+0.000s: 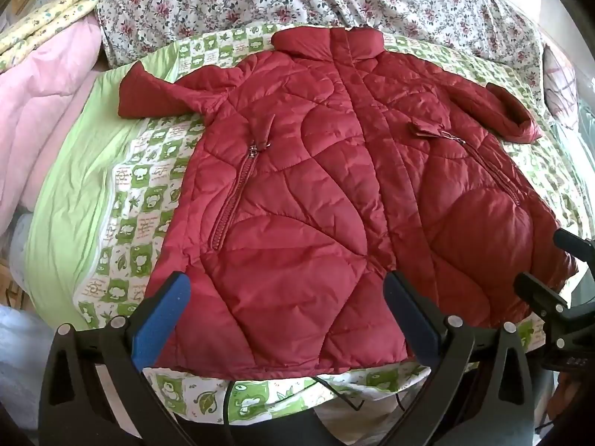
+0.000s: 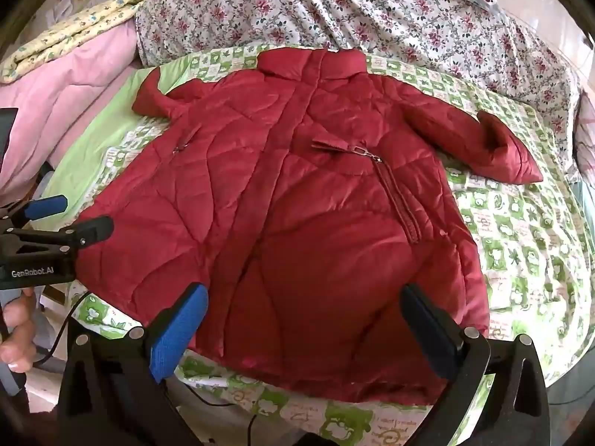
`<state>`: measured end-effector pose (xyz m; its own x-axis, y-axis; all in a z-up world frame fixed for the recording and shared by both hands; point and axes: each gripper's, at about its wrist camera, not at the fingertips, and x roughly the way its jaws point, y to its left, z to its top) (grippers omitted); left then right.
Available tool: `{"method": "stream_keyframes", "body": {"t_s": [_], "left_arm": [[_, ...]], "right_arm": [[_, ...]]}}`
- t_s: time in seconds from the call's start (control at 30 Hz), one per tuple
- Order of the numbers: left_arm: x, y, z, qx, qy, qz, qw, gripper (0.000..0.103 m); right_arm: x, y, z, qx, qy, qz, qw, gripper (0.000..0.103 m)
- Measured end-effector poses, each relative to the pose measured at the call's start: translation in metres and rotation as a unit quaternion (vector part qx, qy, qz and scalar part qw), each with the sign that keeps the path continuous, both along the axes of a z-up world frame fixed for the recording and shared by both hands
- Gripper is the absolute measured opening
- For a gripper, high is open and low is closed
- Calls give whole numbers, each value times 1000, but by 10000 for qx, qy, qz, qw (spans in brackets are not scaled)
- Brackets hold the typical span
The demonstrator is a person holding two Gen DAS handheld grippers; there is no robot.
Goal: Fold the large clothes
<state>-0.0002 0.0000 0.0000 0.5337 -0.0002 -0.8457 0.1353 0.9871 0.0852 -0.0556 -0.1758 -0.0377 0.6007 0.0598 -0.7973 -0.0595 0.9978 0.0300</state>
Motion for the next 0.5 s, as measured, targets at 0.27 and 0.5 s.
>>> {"method": "stream_keyframes", "body": {"t_s": [0.27, 0.5], "left_arm": [[2, 3, 0, -34, 13, -17, 10000, 103], [1, 1, 0, -42, -19, -7, 10000, 103]], "right_arm": [[1, 0, 1, 35, 32, -23, 10000, 103], [1, -4, -2, 3, -39, -12, 10000, 103]]}}
